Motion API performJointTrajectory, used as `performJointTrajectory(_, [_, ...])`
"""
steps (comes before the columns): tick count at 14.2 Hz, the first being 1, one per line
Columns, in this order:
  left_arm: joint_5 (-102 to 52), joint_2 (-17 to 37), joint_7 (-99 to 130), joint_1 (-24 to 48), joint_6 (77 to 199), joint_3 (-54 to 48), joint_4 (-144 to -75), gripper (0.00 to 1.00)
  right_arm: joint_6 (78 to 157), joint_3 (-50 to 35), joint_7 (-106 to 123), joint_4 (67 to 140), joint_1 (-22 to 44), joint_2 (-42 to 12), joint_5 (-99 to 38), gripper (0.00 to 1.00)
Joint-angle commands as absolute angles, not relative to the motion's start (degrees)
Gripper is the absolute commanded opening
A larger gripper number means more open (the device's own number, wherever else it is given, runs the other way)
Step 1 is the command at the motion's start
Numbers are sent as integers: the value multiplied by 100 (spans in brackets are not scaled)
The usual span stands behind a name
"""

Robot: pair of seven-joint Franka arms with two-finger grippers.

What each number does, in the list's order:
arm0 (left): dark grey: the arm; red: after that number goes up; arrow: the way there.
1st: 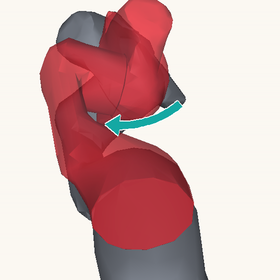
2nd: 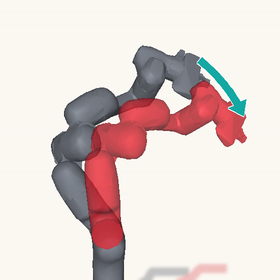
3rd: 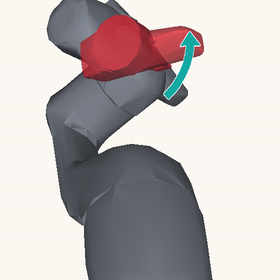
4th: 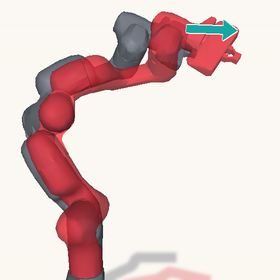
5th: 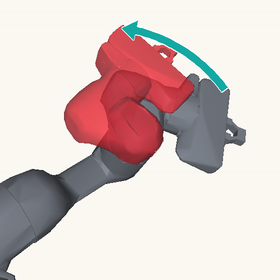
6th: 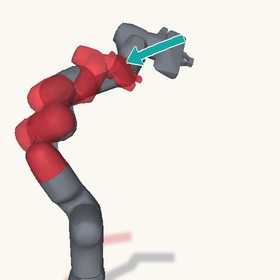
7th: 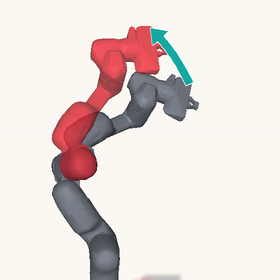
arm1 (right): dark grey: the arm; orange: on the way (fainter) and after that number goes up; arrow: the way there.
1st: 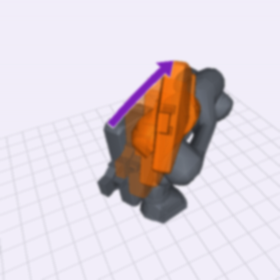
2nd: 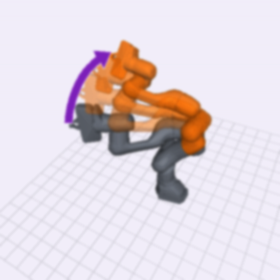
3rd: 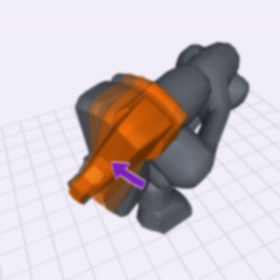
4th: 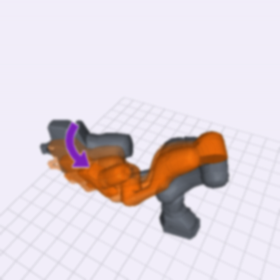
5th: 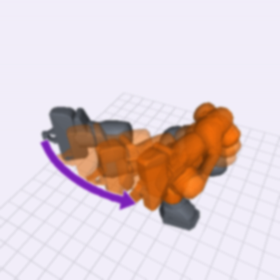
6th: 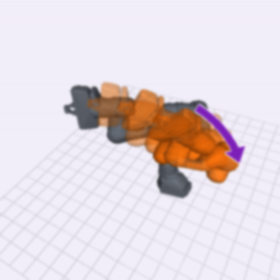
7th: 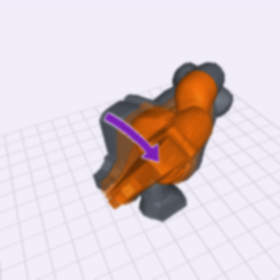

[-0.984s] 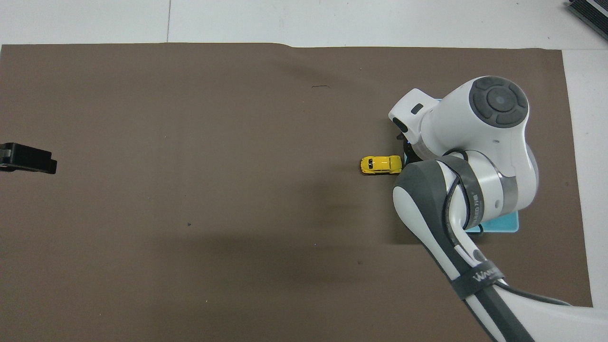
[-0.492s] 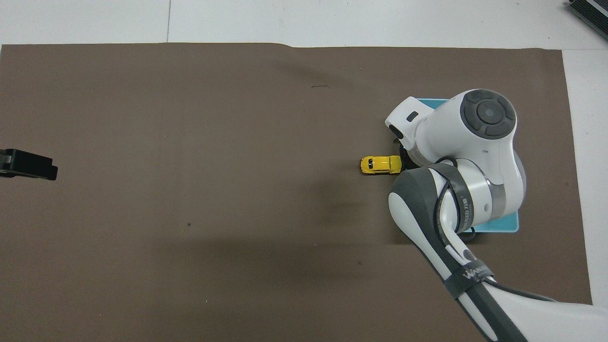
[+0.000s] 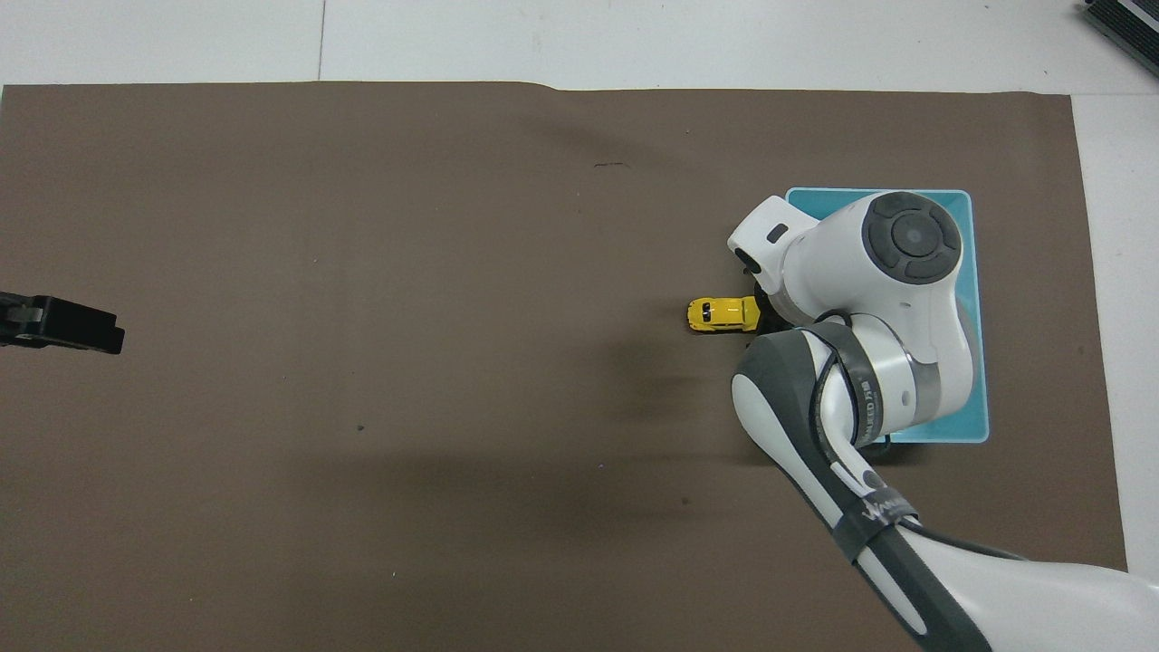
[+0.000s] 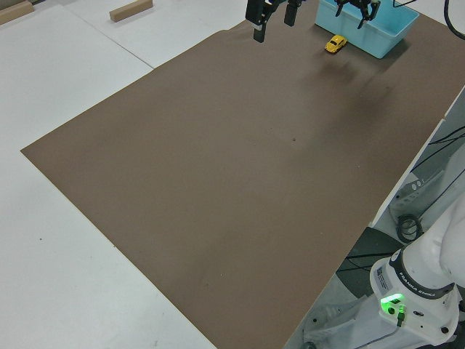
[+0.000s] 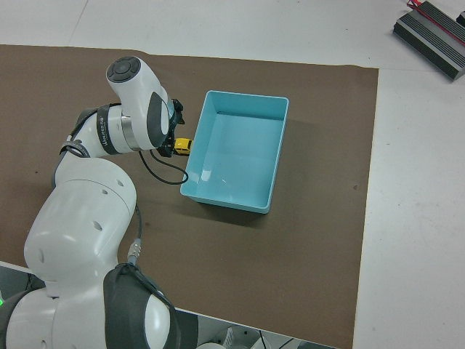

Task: Wind up and store yellow beetle car
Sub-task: 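Lower the right gripper onto the yellow car and grasp it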

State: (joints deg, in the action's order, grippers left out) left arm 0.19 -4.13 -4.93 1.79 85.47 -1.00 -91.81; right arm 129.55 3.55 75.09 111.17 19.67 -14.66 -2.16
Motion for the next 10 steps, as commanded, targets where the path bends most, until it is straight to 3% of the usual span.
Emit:
performJointTrajectory(1, [35, -545, -554, 132, 8648, -123, -9308, 100, 13245, 360, 7691, 11188, 1977, -1608, -229, 100])
performJointTrajectory(10, [-255, -571, -518, -79, 8798, -334, -9387, 100, 13754, 369, 7655, 11390, 2127, -1890, -229, 100])
